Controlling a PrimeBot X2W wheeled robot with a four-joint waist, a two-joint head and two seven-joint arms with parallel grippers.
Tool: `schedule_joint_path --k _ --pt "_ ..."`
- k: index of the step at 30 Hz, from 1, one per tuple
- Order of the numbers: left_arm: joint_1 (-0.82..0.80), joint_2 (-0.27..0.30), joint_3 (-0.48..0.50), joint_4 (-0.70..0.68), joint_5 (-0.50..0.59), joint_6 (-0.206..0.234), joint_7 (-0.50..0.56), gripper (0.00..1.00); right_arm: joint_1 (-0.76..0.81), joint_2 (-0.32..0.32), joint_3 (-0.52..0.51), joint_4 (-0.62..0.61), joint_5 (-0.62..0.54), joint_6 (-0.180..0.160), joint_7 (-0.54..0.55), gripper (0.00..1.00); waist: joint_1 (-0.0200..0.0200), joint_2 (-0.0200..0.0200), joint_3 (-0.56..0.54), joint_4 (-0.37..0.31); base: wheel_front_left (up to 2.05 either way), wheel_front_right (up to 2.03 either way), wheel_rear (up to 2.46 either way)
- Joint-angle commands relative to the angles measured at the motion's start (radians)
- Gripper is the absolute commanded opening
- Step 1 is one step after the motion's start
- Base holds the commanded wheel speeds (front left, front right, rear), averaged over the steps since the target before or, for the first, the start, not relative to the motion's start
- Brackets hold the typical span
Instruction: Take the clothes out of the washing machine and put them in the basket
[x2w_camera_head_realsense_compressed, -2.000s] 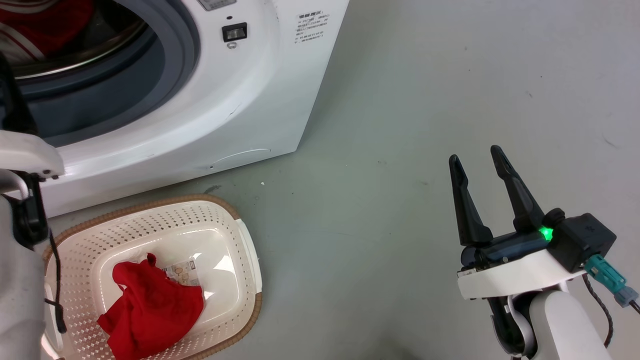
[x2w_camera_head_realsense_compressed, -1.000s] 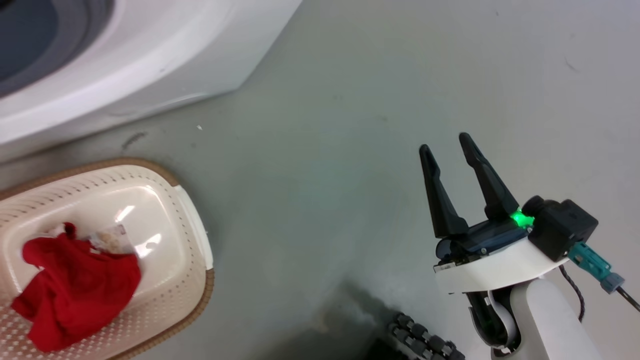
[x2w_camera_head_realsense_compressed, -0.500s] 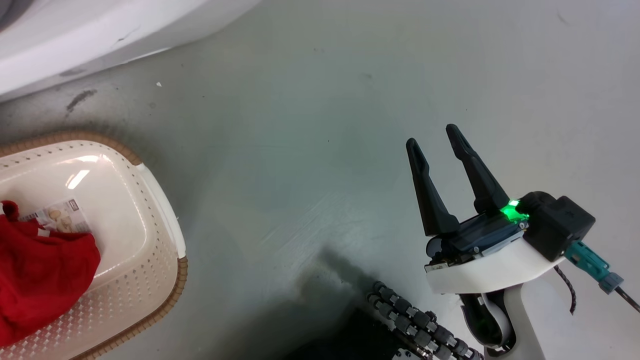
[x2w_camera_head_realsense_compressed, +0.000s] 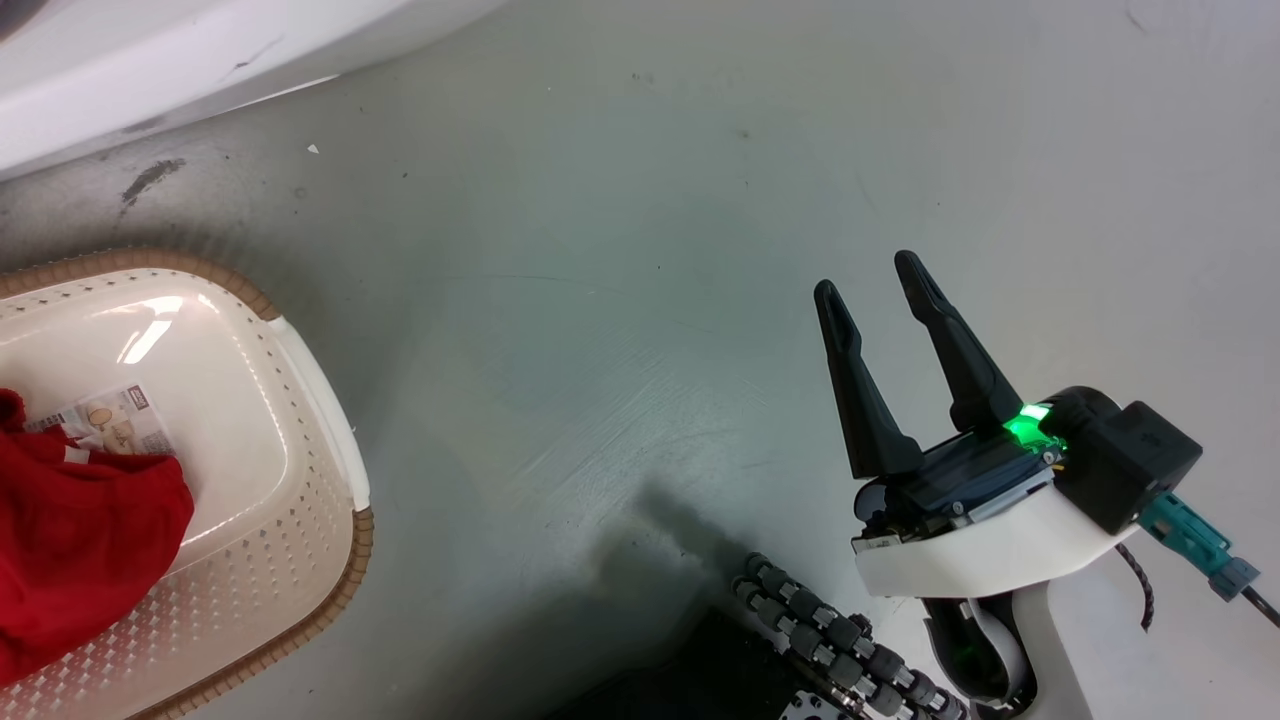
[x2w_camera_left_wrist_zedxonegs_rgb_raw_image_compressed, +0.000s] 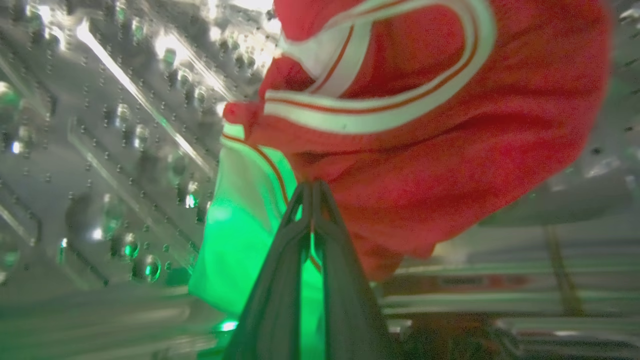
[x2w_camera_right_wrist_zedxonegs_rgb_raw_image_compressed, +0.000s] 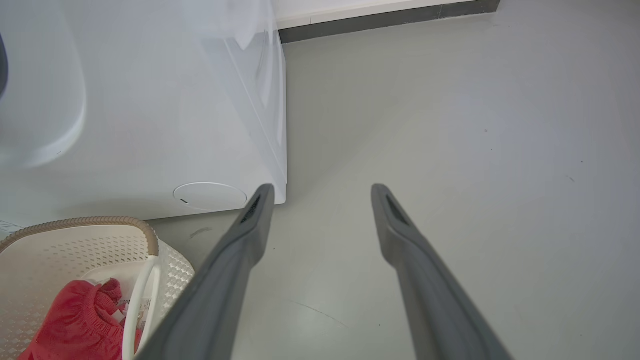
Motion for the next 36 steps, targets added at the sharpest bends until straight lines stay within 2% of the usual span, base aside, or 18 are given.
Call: schedule_joint_path --k 1,7,15,20,24,31,36 --pt "0.012 0.006 0.004 -0.002 0.007 0.009 -0.029 0.00 0.009 0.002 0.001 -0.007 0.010 -0.001 -0.002 1.00 -0.0001 0.0000 -0.001 -0.002 0.00 0.00 0.00" --pt "-0.025 -0.019 -0.009 0.002 0.014 0.007 -0.244 0.00 -0.013 0.002 0.016 -0.003 0.014 -0.001 -0.002 1.00 -0.0001 0.0000 -0.013 -0.009 0.00 0.00 0.00" --pt "-0.036 -0.069 -0.009 0.027 -0.004 0.022 -0.477 0.00 -0.043 0.002 0.019 0.017 0.014 -0.001 -0.002 1.00 -0.0001 0.0000 -0.062 -0.020 0.00 0.00 0.00" --pt "0.059 -0.127 0.029 0.077 -0.069 0.055 -0.633 0.00 -0.042 0.002 -0.008 0.032 0.003 -0.001 -0.002 1.00 -0.0001 0.0000 -0.140 0.003 0.00 0.00 0.00" --pt "0.169 -0.175 0.065 0.134 -0.128 0.065 -0.766 0.00 -0.018 0.002 -0.027 0.047 -0.013 -0.001 -0.002 1.00 -0.0001 0.0000 -0.223 0.020 0.00 0.00 0.00" --pt "0.319 -0.244 0.101 0.237 -0.197 0.051 -0.972 0.00 0.023 0.002 -0.062 0.081 -0.055 -0.001 -0.002 1.00 -0.0001 0.0000 -0.367 0.049 0.00 0.00 0.00" --pt "0.409 -0.290 0.117 0.281 -0.244 0.022 -1.081 0.00 0.056 0.002 -0.087 0.105 -0.081 -0.001 -0.002 1.00 -0.0001 0.0000 -0.455 0.088 0.00 0.00 0.00"
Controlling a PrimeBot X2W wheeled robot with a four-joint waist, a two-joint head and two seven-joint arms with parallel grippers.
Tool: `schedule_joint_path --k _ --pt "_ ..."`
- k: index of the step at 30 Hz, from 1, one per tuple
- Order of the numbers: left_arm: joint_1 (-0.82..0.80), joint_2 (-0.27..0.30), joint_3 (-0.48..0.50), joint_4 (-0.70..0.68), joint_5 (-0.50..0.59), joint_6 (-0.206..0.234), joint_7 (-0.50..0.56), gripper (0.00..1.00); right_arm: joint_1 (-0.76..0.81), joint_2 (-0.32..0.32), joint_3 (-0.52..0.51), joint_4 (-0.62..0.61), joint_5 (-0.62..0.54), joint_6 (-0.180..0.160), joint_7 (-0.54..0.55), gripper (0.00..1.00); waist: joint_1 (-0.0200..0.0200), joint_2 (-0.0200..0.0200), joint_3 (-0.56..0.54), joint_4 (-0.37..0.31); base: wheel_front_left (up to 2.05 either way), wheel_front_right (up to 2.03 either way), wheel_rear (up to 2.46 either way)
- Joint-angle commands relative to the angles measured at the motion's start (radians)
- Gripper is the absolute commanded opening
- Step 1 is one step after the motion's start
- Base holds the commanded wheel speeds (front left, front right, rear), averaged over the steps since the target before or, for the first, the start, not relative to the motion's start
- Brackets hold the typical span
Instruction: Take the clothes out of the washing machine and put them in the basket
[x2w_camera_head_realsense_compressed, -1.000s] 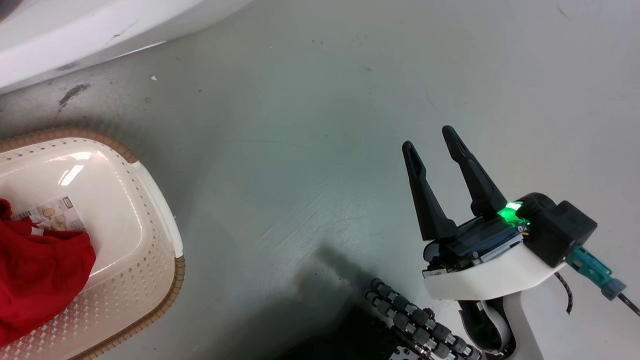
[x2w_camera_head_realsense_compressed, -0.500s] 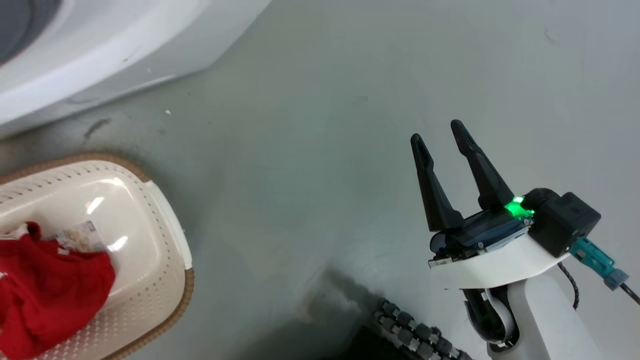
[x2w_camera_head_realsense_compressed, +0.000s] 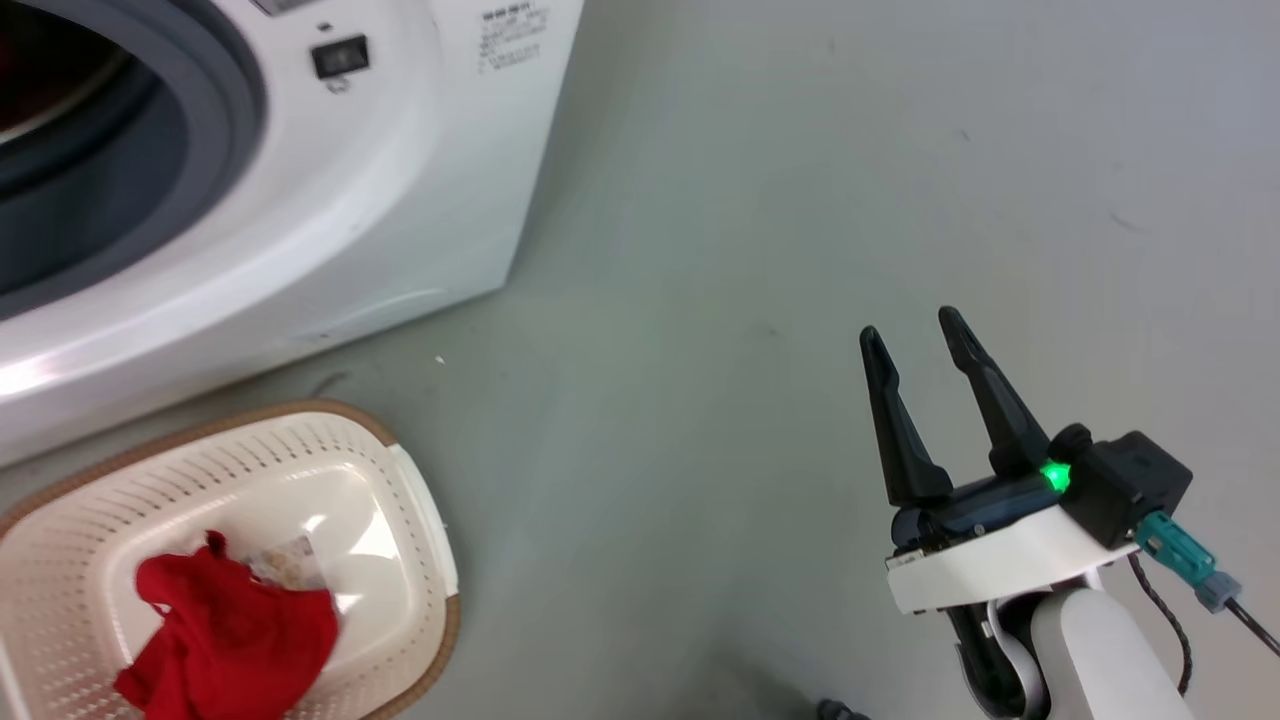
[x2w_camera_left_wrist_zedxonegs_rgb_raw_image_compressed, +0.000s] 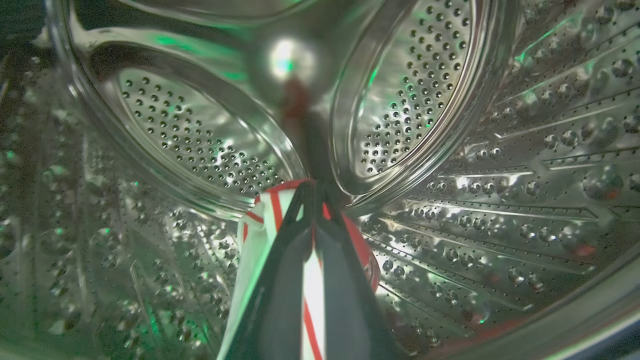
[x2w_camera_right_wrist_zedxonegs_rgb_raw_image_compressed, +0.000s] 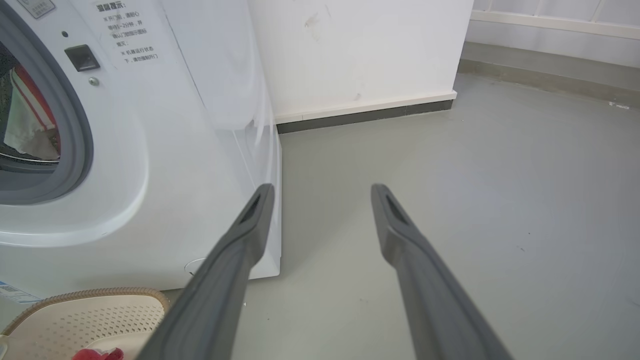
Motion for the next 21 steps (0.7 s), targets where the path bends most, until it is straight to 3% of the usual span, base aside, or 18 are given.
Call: schedule_joint_path --k 1,8,15,21 --pt "0.035 -0.016 0.003 0.003 -0.011 -0.008 -0.020 0.00 0.015 0.001 -0.009 0.007 -0.010 -0.001 -0.002 1.00 0.0000 0.0000 -0.073 0.046 0.00 0.00 0.00" --pt "0.177 -0.080 0.019 -0.048 -0.046 -0.031 -0.062 0.00 0.052 0.001 -0.035 0.029 -0.046 -0.001 -0.002 1.00 0.0000 0.0000 -0.182 0.105 0.00 0.00 0.00" --pt "0.345 -0.159 0.012 -0.248 -0.020 0.007 -0.068 0.00 0.090 0.001 -0.053 0.042 -0.072 -0.001 0.016 1.00 0.0000 0.0000 -0.283 0.164 0.00 0.00 0.00" --pt "0.461 -0.184 0.004 -0.414 -0.004 0.039 -0.067 0.00 0.117 0.001 -0.066 0.029 -0.087 -0.001 0.041 1.00 0.0000 0.0000 -0.339 0.193 0.00 0.00 0.00"
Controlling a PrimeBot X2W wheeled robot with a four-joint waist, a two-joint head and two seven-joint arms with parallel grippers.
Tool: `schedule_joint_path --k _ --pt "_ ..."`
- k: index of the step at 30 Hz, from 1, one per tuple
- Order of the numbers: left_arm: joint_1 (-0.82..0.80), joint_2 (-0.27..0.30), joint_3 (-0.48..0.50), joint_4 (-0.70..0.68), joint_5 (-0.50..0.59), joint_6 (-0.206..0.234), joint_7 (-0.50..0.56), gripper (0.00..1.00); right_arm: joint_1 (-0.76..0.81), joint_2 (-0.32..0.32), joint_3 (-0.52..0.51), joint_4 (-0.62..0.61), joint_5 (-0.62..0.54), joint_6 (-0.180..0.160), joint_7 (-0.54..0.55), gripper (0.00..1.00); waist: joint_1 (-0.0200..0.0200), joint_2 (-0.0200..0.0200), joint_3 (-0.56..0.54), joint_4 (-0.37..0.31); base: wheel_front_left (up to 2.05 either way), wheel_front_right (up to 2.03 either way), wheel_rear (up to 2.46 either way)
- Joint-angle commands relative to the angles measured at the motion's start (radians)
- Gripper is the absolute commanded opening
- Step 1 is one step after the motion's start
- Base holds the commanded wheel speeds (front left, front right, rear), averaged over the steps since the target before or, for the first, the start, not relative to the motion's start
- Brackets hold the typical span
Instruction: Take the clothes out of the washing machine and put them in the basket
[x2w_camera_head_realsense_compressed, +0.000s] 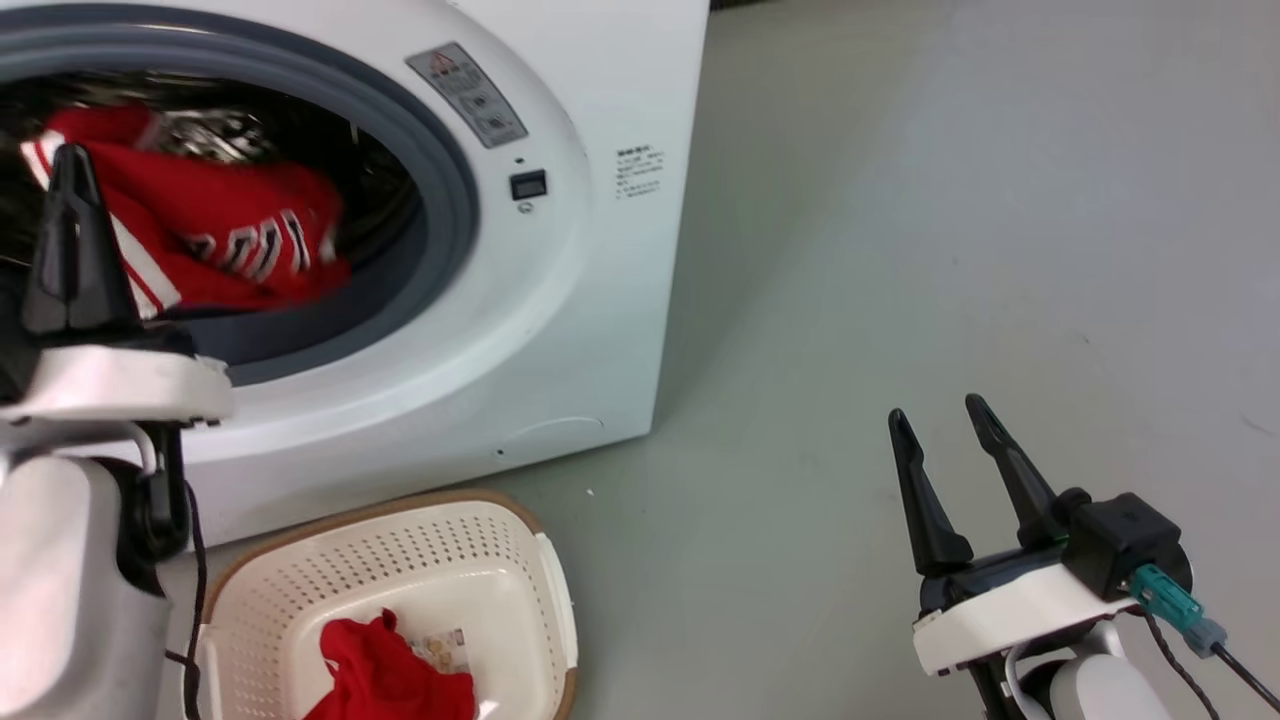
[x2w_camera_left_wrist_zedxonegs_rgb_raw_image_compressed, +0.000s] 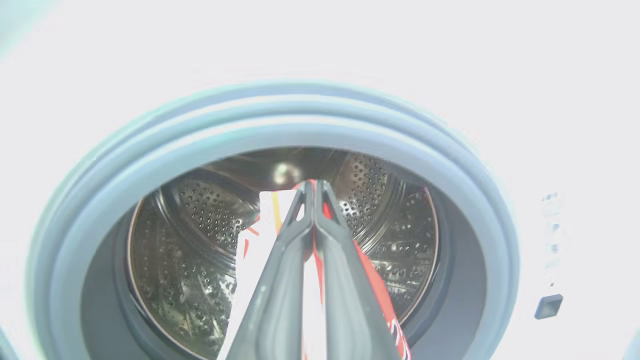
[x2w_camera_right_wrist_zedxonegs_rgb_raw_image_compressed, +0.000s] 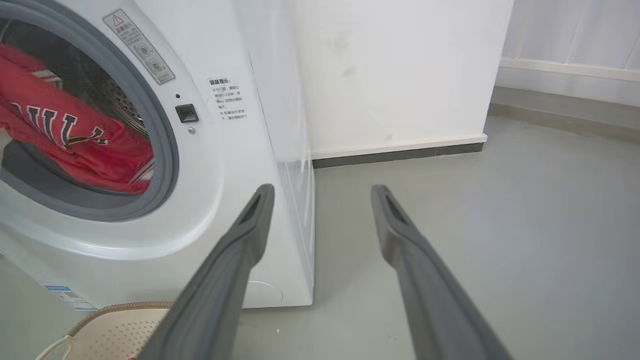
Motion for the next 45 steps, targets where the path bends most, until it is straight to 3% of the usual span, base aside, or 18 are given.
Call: schedule_joint_path --k 1,12,20,25,29,37,45 --pt "0.013 -0.004 0.000 -0.015 0.004 0.006 -0.003 0.00 0.009 0.001 -0.002 -0.005 -0.007 -0.001 0.003 1.00 0.0002 0.0000 -0.031 0.027 0.00 0.00 0.00" --pt "0.219 -0.026 -0.029 -0.355 0.026 0.074 0.044 0.00 0.062 0.001 -0.024 -0.055 -0.030 -0.001 0.052 1.00 0.0002 0.0000 -0.086 0.103 0.00 0.00 0.00" --pt "0.380 -0.078 -0.083 -0.456 0.009 0.113 0.089 0.00 0.067 0.001 -0.026 -0.089 -0.046 -0.001 0.075 1.00 0.0002 0.0000 -0.071 0.146 0.00 0.00 0.00" --pt "0.456 -0.131 -0.115 -0.381 -0.030 0.116 0.079 0.00 0.045 0.001 -0.022 -0.108 -0.053 -0.001 0.079 1.00 0.0002 0.0000 -0.033 0.147 0.00 0.00 0.00" --pt "0.467 -0.166 -0.143 -0.250 -0.066 0.080 0.057 0.00 0.029 0.001 -0.018 -0.117 -0.050 -0.001 0.079 1.00 0.0002 0.0000 0.017 0.137 0.00 0.00 0.00" --pt "0.357 -0.228 -0.168 0.065 -0.099 -0.008 0.010 0.00 -0.041 0.001 0.007 -0.119 -0.028 -0.001 0.055 1.00 0.0002 0.0000 0.165 0.077 0.00 0.00 0.00" --pt "0.166 -0.251 -0.143 0.363 -0.069 -0.071 -0.005 0.00 -0.109 0.002 0.018 -0.114 -0.004 -0.001 0.017 1.00 0.0002 0.0000 0.332 0.018 0.00 0.00 0.00"
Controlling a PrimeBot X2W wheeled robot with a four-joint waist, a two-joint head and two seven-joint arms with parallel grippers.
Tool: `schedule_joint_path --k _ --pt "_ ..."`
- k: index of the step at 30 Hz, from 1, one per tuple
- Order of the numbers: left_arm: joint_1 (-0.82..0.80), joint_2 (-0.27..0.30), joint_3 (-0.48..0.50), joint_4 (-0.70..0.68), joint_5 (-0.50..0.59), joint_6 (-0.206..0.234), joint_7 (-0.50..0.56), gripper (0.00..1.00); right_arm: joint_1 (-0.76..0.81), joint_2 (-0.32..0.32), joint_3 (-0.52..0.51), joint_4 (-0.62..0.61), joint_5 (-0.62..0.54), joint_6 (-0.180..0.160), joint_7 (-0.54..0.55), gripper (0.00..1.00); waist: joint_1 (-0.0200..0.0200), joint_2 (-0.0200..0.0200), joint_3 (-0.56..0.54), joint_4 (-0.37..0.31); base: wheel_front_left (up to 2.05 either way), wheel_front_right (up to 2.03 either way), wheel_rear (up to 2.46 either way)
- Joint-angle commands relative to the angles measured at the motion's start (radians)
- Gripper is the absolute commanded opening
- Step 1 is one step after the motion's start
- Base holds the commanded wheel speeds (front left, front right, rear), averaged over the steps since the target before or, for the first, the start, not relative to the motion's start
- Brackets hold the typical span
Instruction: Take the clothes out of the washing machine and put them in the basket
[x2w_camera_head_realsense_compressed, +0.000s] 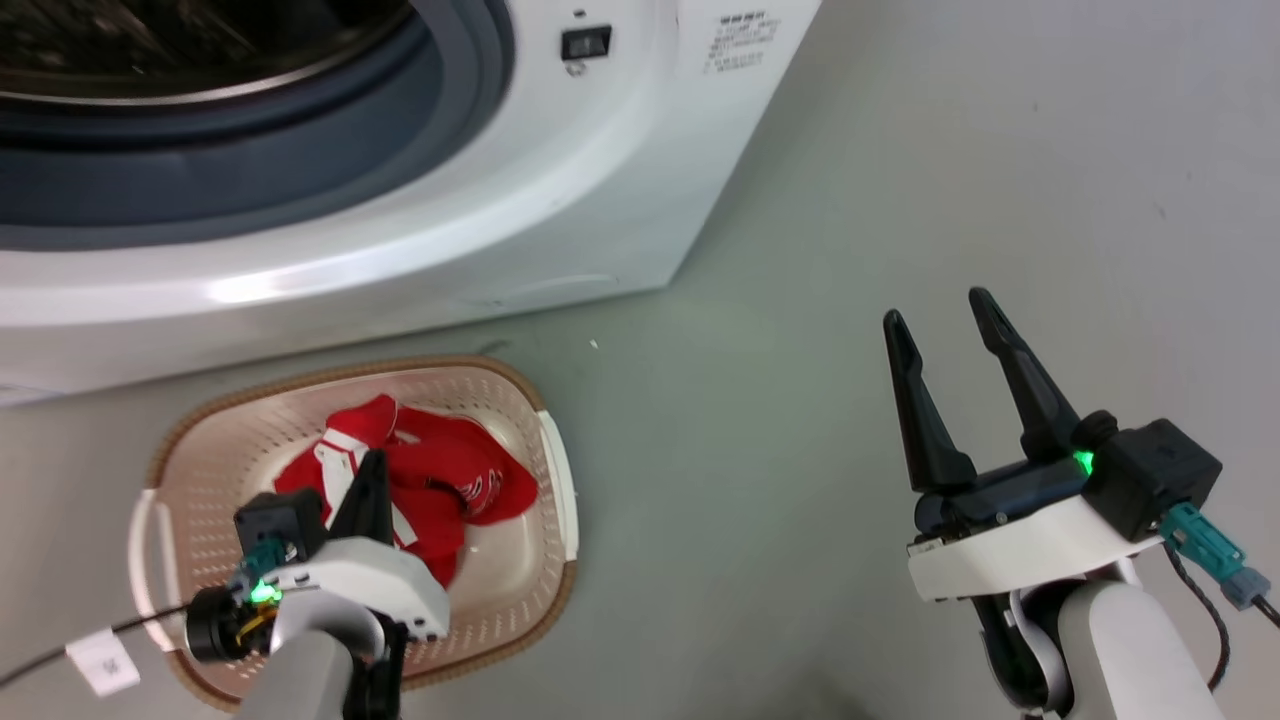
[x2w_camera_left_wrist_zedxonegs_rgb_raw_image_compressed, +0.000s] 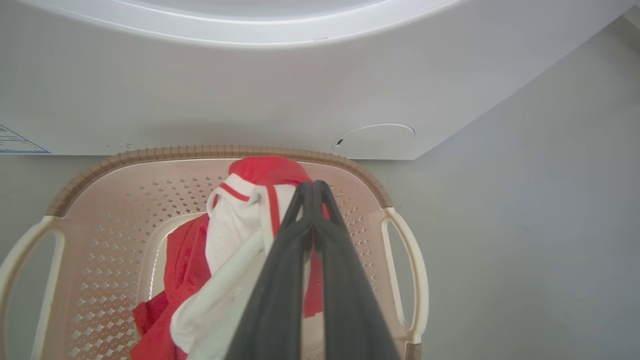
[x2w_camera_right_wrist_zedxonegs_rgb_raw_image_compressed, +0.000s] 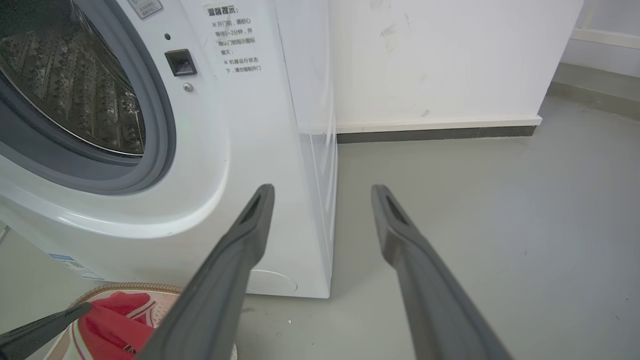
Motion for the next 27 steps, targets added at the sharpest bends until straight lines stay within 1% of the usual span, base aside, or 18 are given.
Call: schedule_joint_path --k 1,5,12,16,19,21,22,23,24,27 --pt "-0.034 0.003 0.009 0.026 0.012 -0.004 -0.006 0.00 -0.024 0.002 0.002 -0.001 -0.001 -0.001 -0.011 1.00 -0.0002 -0.0001 0.085 -0.045 0.00 0.00 0.00" --pt "-0.123 0.009 0.037 0.157 0.040 -0.025 -0.006 0.00 -0.057 0.002 0.020 0.007 0.020 -0.001 -0.028 1.00 -0.0002 -0.0001 0.159 -0.074 0.00 0.00 0.00" --pt "-0.217 0.021 0.099 0.365 0.062 -0.018 -0.005 0.00 -0.096 0.002 0.040 0.028 0.045 -0.001 -0.052 1.00 -0.0002 -0.0001 0.244 -0.113 0.00 0.00 0.00" --pt "-0.244 0.029 0.128 0.452 0.063 -0.020 -0.005 0.00 -0.108 0.002 0.048 0.042 0.056 -0.001 -0.061 1.00 -0.0002 -0.0001 0.265 -0.127 0.00 0.00 0.00" --pt "-0.255 0.026 0.140 0.494 0.064 -0.028 -0.005 0.00 -0.116 0.002 0.049 0.051 0.060 -0.001 -0.064 1.00 -0.0002 -0.0001 0.268 -0.129 0.00 0.00 0.00" --pt "-0.262 0.020 0.152 0.513 0.063 -0.023 -0.005 0.01 -0.118 0.002 0.048 0.061 0.062 -0.001 -0.066 1.00 -0.0002 -0.0001 0.259 -0.126 0.00 0.00 0.00" --pt "-0.261 0.016 0.153 0.520 0.068 -0.024 -0.005 0.40 -0.117 0.002 0.048 0.067 0.060 -0.001 -0.066 1.00 -0.0002 -0.0001 0.250 -0.122 0.00 0.00 0.00" --pt "-0.259 0.009 0.158 0.523 0.069 -0.022 -0.005 0.92 -0.117 0.002 0.046 0.071 0.056 -0.001 -0.067 1.00 -0.0002 -0.0001 0.239 -0.118 0.00 0.00 0.00" --pt "-0.254 0.003 0.162 0.523 0.072 -0.022 -0.005 1.00 -0.116 0.002 0.045 0.076 0.058 -0.001 -0.067 1.00 -0.0002 -0.0001 0.222 -0.111 0.00 0.00 0.00" --pt "-0.231 -0.016 0.177 0.512 0.072 -0.034 -0.005 1.00 -0.107 0.002 0.039 0.091 0.045 -0.001 -0.068 1.00 -0.0002 -0.0001 0.163 -0.089 0.00 0.00 0.00"
